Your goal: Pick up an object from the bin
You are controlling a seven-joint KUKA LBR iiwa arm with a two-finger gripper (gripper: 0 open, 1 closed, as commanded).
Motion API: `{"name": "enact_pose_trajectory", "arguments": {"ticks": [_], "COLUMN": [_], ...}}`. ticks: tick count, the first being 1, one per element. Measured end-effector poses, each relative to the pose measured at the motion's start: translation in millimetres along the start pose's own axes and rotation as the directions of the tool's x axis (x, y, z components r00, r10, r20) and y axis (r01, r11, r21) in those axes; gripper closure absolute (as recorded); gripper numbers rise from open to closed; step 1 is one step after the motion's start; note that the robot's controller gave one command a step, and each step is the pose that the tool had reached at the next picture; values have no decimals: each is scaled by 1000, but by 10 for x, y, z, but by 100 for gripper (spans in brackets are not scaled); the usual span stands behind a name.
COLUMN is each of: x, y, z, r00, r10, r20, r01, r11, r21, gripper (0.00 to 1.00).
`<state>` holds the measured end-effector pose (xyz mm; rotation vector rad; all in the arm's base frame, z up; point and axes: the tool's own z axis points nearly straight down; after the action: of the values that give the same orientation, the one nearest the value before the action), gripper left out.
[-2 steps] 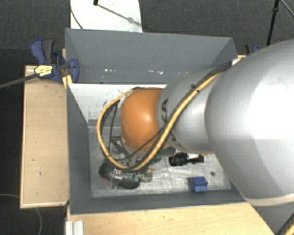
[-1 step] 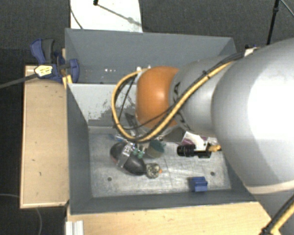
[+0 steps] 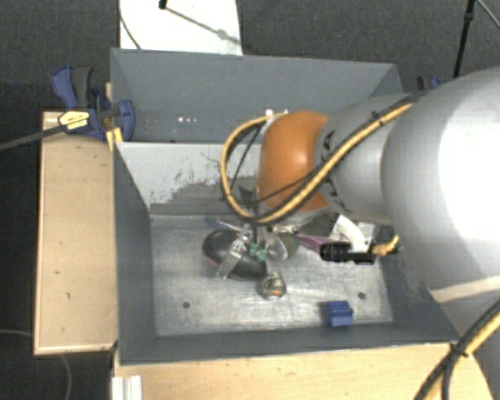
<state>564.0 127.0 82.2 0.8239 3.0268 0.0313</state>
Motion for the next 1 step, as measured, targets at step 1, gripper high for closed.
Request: {"name": "enact_pose_trajectory", "arguments": {"ticks": [1], "x": [35], "y": [-2], "z": [2], "r00": [994], "r10": [109], "r20": [2], "r01": [-109], "r11": [994], "r21": [3], "gripper": [0]}}
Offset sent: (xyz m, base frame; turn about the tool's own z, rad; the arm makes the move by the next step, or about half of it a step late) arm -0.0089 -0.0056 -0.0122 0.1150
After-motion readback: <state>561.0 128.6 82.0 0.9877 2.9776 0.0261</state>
